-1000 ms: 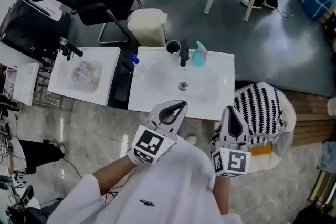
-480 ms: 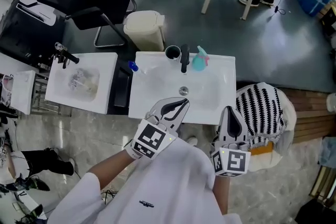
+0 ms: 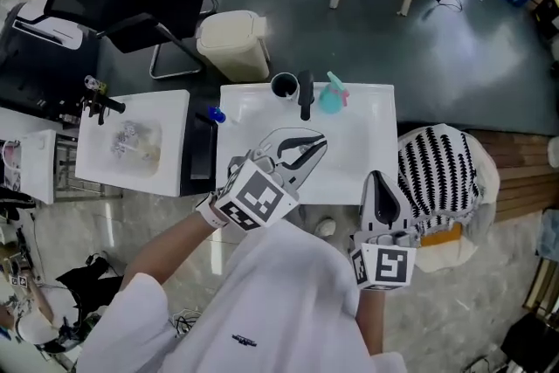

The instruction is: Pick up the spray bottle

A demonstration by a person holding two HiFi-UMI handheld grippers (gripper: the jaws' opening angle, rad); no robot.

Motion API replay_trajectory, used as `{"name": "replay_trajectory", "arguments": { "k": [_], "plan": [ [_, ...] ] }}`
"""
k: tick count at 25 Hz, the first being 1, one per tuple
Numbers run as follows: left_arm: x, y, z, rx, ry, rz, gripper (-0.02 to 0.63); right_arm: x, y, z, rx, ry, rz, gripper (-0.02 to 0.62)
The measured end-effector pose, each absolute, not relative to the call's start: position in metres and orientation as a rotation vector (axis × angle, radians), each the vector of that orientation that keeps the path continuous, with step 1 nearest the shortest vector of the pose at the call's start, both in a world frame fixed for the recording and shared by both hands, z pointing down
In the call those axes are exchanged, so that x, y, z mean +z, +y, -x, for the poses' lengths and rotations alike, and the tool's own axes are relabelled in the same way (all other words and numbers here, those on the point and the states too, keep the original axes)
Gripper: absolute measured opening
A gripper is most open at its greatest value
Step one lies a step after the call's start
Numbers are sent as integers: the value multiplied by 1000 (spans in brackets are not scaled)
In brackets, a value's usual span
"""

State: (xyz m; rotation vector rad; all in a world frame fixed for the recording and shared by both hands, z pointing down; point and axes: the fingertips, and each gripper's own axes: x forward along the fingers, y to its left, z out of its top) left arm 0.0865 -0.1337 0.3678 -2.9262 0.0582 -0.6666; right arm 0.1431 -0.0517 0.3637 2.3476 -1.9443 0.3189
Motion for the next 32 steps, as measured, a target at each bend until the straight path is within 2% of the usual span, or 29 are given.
{"name": "replay_trajectory", "arguments": {
  "k": [11, 23, 32],
  "plan": [
    [387, -175, -126, -717, -275, 2696, 19, 379, -79, -160, 393, -1886, -2381, 8],
    [443, -203, -151, -853, -653, 2426, 178, 399, -99, -179, 493, -1778, -2449, 8],
    [476, -213, -174, -885, -793, 2245, 226, 419, -98, -183, 560, -1730, -2451, 8]
  ]
}}
